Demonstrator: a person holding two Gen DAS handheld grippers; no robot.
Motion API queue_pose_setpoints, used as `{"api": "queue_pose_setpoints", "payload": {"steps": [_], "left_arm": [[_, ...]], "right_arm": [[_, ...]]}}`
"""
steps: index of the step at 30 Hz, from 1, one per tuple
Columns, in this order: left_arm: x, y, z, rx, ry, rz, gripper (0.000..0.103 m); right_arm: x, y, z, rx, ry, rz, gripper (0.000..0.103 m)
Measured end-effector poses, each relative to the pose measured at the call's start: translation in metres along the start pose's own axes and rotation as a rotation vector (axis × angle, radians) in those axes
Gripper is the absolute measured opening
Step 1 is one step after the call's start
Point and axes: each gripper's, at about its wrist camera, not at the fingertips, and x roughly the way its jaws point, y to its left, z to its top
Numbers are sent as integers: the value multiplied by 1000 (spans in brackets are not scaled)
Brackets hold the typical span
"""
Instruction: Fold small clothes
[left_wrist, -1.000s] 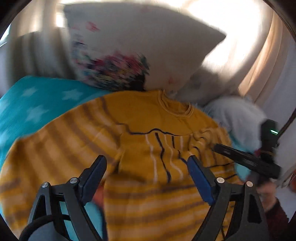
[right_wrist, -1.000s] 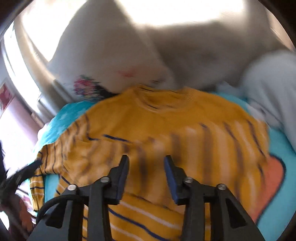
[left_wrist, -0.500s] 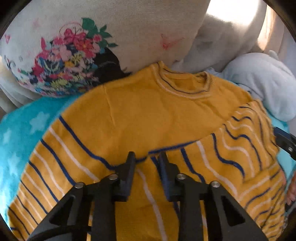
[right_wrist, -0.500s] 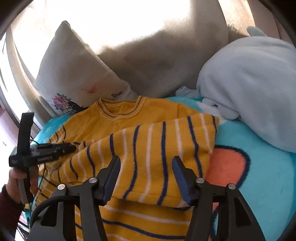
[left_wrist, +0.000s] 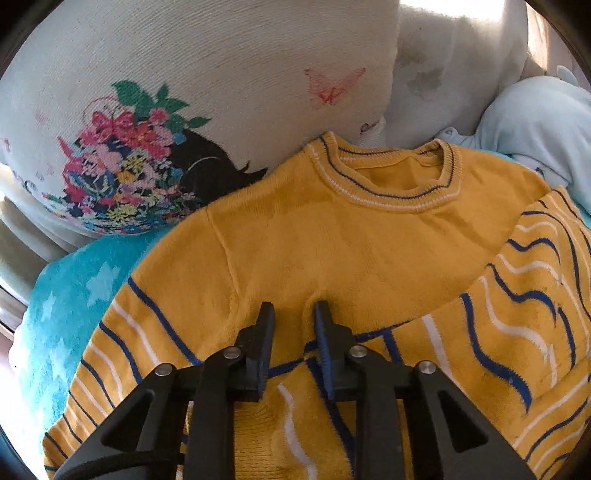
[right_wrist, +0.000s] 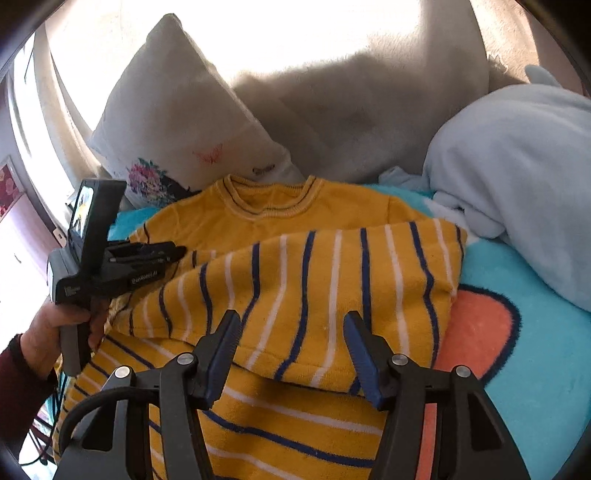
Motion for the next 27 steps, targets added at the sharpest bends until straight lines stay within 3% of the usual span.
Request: {"api": "queue_pose_setpoints", "payload": {"steps": [1,2,3,5,11,14,16,18,21,25,27], "left_arm": [[0,1,0,-2,-6,4,28],[-1,1,-3,-1,-11,10,30],[-2,2,-5,1,-17,20,31],[-3,1,-7,5,-26,35,35],[-7,4,-11,-27,-43,45,41],[-32,15,-21,-23,-77,42,41],[-54,20,-26,-17,-123,50,41],[-76,28,-33,-31,-158,46,42],[-109,48,-49,-87,-189,35,44],[-155,91,-93,-269,-231,-9,55],[-169,102,-118,-332,-241,-28,56]], "right_arm": [[5,2,-2,-20,12,-17,64],[10,3,-4,-37,29,-28,57],[17,4,-5,-50,66,-43,22],[19,0,-6,-25,92,-71,6],[-3,-6,-22,-21,137,-132,1],[-19,0,-24,-45,137,-89,5],[-36,10,-18,-69,86,-76,19],[-47,20,-9,-78,37,-40,41],[-45,39,7,-82,10,37,43],[-18,81,27,-161,20,108,44],[3,104,38,-190,42,148,57]]}}
